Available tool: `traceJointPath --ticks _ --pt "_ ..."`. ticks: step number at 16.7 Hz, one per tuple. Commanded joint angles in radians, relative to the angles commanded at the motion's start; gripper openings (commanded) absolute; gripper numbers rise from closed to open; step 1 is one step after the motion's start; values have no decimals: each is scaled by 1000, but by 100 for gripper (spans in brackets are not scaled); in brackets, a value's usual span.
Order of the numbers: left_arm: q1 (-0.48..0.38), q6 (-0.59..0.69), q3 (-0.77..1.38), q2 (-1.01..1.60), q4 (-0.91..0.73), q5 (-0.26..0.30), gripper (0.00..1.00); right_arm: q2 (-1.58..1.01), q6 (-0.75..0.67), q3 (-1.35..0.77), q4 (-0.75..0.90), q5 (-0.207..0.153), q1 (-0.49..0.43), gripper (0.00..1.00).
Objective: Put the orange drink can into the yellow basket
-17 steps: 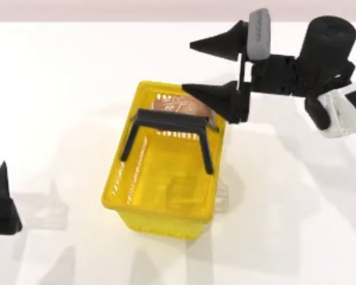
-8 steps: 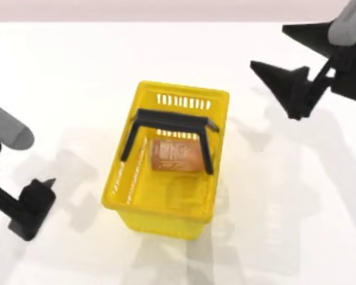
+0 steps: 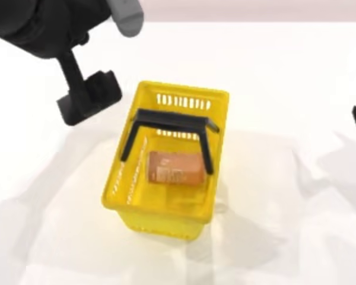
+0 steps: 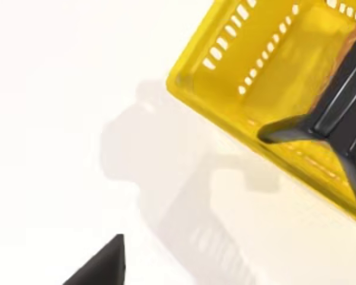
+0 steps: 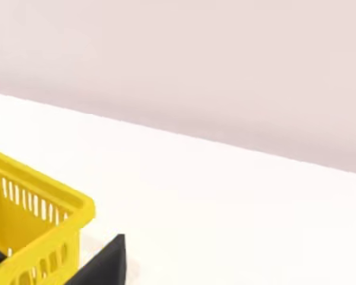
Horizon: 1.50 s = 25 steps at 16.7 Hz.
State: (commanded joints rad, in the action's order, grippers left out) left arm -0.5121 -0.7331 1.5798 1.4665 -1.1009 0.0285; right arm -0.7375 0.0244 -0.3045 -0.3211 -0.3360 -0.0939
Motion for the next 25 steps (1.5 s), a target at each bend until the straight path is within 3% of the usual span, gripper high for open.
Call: traceJointPath --ticks 5,9,12,25 --pt "-96 -188 363 425 -219 -22 100 468 -10 206 205 210 54 100" --pt "-145 -287 486 641 -356 -26 100 686 -21 288 300 311 78 100" --pt "-157 -314 505 694 -395 -26 100 738 -24 304 321 336 84 100" --pt "-157 -315 407 682 -308 -26 100 738 -24 304 321 336 84 100"
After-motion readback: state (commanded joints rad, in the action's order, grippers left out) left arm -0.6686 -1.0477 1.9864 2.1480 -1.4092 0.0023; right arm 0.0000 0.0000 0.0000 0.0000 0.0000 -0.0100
